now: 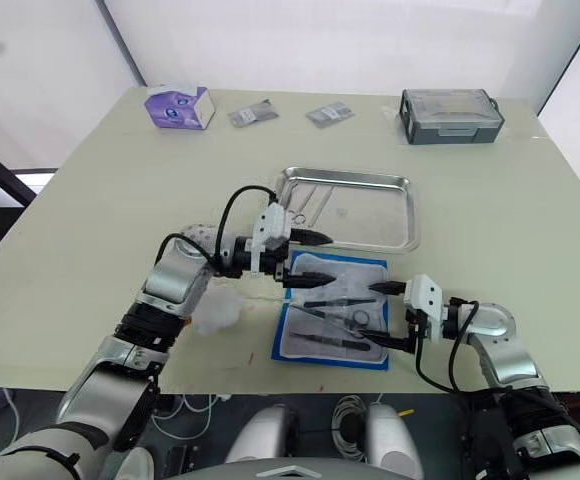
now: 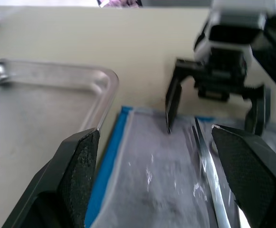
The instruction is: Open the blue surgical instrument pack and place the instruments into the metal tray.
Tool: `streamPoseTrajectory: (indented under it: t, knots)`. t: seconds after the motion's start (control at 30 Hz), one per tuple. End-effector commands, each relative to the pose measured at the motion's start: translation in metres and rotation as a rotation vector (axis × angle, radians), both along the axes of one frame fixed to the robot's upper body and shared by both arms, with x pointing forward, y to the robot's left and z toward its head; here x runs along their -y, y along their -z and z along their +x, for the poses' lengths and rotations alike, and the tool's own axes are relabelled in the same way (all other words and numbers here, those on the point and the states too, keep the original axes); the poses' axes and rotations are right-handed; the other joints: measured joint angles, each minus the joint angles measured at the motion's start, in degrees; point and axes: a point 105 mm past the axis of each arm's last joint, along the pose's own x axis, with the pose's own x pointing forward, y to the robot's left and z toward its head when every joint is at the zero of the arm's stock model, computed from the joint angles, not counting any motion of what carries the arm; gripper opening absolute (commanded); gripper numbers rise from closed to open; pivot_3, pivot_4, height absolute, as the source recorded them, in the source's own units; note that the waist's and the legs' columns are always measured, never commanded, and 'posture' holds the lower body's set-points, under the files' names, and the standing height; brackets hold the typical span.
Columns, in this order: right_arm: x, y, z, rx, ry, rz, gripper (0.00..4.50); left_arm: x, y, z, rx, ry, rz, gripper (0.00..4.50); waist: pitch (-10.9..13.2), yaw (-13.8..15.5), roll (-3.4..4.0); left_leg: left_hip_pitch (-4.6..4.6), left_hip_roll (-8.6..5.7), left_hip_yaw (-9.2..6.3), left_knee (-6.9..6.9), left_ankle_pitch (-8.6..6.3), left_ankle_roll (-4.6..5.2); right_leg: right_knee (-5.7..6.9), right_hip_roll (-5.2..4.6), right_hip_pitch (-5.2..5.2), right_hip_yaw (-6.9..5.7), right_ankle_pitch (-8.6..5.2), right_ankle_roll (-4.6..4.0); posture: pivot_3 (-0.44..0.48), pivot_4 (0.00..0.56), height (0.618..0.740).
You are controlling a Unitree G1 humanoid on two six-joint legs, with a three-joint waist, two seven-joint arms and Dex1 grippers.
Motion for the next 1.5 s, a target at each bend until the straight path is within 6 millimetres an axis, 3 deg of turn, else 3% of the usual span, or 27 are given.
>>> streamPoseTrajectory:
  t: [0.03,0.53,0.63,0.7,0.8,0.83,1.5]
  knots:
    - [0.007,0.057,-0.026,-0.232,0.01,-0.133,4.5,-0.001,0.007,-0.003,0.056,0.058,0.05,3.97,0.0,0.0,0.0,0.0,0.0,0.0,0.0,0.0,0.0,0.0,0.0,0.0,0.0,0.0,0.0,0.0,0.15,0.74]
    - [0.008,0.057,-0.027,-0.232,0.012,-0.136,4.5,-0.009,0.036,-0.006,0.114,0.119,0.185,3.97,-0.02,-0.01,0.0,-0.01,0.01,-0.01,0.0,0.0,0.02,0.0,0.01,0.01,-0.02,0.0,0.01,0.0,0.15,0.74]
    - [0.008,0.057,-0.026,-0.231,0.012,-0.137,4.5,-0.009,0.039,-0.008,0.103,0.127,0.191,2.81,-0.02,-0.01,0.0,-0.01,0.01,-0.01,0.0,0.0,0.02,0.0,0.01,0.01,-0.02,0.0,0.01,0.0,0.15,0.74]
    - [0.009,0.057,-0.026,-0.231,0.013,-0.138,4.5,-0.01,0.04,-0.007,0.105,0.12,0.2,1.62,-0.02,-0.02,0.0,-0.01,0.01,-0.01,0.0,0.0,0.02,0.0,0.02,0.01,-0.03,0.0,0.01,0.0,0.15,0.74]
    - [0.009,0.057,-0.026,-0.231,0.012,-0.138,4.5,-0.01,0.038,-0.001,0.112,0.094,0.199,0.24,-0.02,-0.01,0.0,-0.01,0.01,-0.01,0.0,0.0,0.02,0.0,0.02,0.01,-0.03,0.0,0.01,0.0,0.15,0.74]
    - [0.009,0.057,-0.026,-0.231,0.012,-0.138,4.5,-0.01,0.038,0.0,0.112,0.093,0.199,0.06,-0.02,0.0,0.0,-0.01,0.01,0.0,0.0,0.0,0.02,0.0,0.02,0.01,-0.02,0.0,0.01,0.0,0.15,0.74]
    - [0.011,0.056,-0.027,-0.233,0.015,-0.14,4.5,-0.015,0.037,-0.016,-0.11,0.153,0.177,0.06,-0.03,-0.05,0.01,-0.01,0.01,-0.02,0.0,0.0,0.02,0.01,0.03,0.01,-0.05,0.0,0.01,0.0,0.15,0.74]
